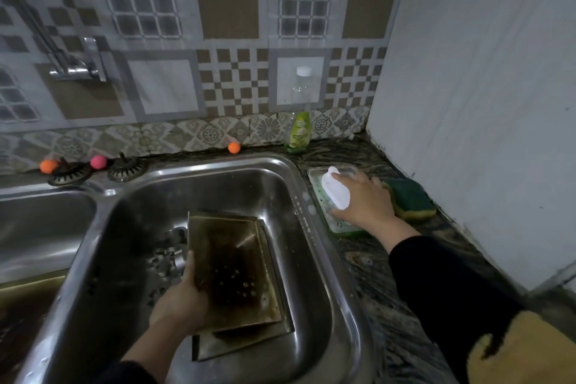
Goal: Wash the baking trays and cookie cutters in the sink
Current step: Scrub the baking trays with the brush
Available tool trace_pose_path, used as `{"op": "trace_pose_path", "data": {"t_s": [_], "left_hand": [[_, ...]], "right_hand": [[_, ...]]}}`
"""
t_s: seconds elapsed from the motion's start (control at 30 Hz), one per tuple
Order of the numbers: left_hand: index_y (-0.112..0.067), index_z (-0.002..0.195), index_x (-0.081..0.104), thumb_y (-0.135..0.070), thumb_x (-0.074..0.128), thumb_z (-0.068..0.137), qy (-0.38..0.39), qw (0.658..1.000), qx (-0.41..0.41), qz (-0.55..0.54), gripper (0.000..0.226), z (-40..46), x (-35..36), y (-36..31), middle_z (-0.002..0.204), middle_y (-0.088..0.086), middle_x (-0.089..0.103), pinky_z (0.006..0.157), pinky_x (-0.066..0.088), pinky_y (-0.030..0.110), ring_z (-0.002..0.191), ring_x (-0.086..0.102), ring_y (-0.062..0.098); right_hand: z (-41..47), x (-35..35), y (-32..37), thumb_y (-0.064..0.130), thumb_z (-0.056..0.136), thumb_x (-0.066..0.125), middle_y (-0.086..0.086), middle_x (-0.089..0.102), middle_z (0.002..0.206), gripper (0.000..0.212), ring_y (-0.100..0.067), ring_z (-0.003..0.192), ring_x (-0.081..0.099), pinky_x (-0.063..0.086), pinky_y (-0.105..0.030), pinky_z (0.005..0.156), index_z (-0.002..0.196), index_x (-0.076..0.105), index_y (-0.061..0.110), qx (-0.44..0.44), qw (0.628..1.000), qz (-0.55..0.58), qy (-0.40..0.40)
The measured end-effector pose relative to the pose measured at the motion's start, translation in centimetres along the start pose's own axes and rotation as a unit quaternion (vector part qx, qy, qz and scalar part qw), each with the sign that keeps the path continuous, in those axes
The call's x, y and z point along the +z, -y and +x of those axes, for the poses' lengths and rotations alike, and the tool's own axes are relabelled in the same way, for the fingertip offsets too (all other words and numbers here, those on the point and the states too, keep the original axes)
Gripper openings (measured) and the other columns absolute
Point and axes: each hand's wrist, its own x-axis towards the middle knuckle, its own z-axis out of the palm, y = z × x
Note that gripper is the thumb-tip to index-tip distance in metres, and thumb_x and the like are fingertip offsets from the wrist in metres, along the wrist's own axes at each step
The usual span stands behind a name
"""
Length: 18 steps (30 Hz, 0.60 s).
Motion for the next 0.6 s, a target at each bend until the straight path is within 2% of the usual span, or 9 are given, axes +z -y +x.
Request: {"op": "trace_pose_path", "data": {"t_s": [0.07, 0.17, 0.3, 0.37, 0.47, 0.6], "left_hand": [[-0.037, 0.146, -0.026, -0.024, 0.035, 0.099, 0.008, 1.000, -0.002, -0.029, 0.078, 0.0, -0.1, -0.5, 0.124, 0.012, 0.060, 0.075, 0.042, 0.031, 0.077, 0.053, 0.013], [-0.036, 0.146, -0.025, -0.019, 0.033, 0.098, 0.002, 0.998, -0.011, -0.054, 0.077, 0.1, 0.1, -0.8, 0.119, 0.011, 0.062, 0.075, 0.044, 0.033, 0.073, 0.054, 0.013], [-0.036, 0.146, -0.026, -0.025, 0.028, 0.102, -0.022, 0.998, -0.003, -0.052, 0.070, -0.1, 0.1, -0.7, 0.118, 0.011, 0.062, 0.082, 0.051, 0.037, 0.086, 0.062, 0.019], [-0.037, 0.147, -0.022, -0.022, 0.029, 0.103, -0.041, 0.996, -0.007, -0.073, 0.069, -0.5, -0.2, -1.1, 0.109, 0.009, 0.062, 0.077, 0.049, 0.034, 0.081, 0.060, 0.017], [-0.042, 0.147, -0.017, -0.018, 0.034, 0.101, -0.060, 0.990, 0.008, -0.130, 0.073, -1.2, -0.9, -1.5, 0.089, -0.001, 0.050, 0.068, 0.042, 0.030, 0.070, 0.054, 0.012], [-0.049, 0.148, -0.004, -0.008, 0.035, 0.096, -0.092, 0.979, 0.016, -0.182, 0.076, -1.3, -2.0, -0.8, 0.089, -0.004, 0.053, 0.057, 0.039, 0.026, 0.068, 0.054, 0.012]], "right_hand": [[-0.1, 0.2, 0.3, 0.045, 0.083, 0.063, -0.002, 0.029, 0.151, 0.078, -0.035, 0.128, 0.032, 0.037, -0.043, 0.099, 0.147, 0.019, 0.044, -0.005, 1.000, -0.010, -0.010], [-0.1, 0.4, 0.6, 0.034, 0.084, 0.065, -0.005, 0.031, 0.151, 0.079, -0.032, 0.133, 0.033, 0.038, -0.039, 0.101, 0.149, 0.020, 0.038, -0.014, 1.000, 0.028, -0.005], [0.2, -0.9, 0.9, 0.027, 0.080, 0.070, -0.007, 0.040, 0.144, 0.079, -0.029, 0.127, 0.043, 0.043, -0.037, 0.096, 0.148, 0.031, 0.029, -0.014, 0.997, 0.072, -0.010], [0.1, -2.1, 1.5, 0.025, 0.081, 0.070, -0.009, 0.045, 0.135, 0.078, -0.029, 0.121, 0.046, 0.044, -0.036, 0.089, 0.148, 0.031, 0.027, -0.015, 0.997, 0.079, -0.019], [-0.4, -4.2, 3.3, 0.024, 0.080, 0.069, -0.010, 0.048, 0.121, 0.076, -0.028, 0.111, 0.049, 0.040, -0.031, 0.077, 0.147, 0.034, 0.025, -0.043, 0.992, 0.098, -0.059], [-2.4, -5.0, 7.8, 0.025, 0.079, 0.072, -0.002, 0.045, 0.110, 0.077, -0.021, 0.105, 0.048, 0.037, -0.029, 0.073, 0.146, 0.035, 0.030, -0.089, 0.981, 0.160, -0.056]]}}
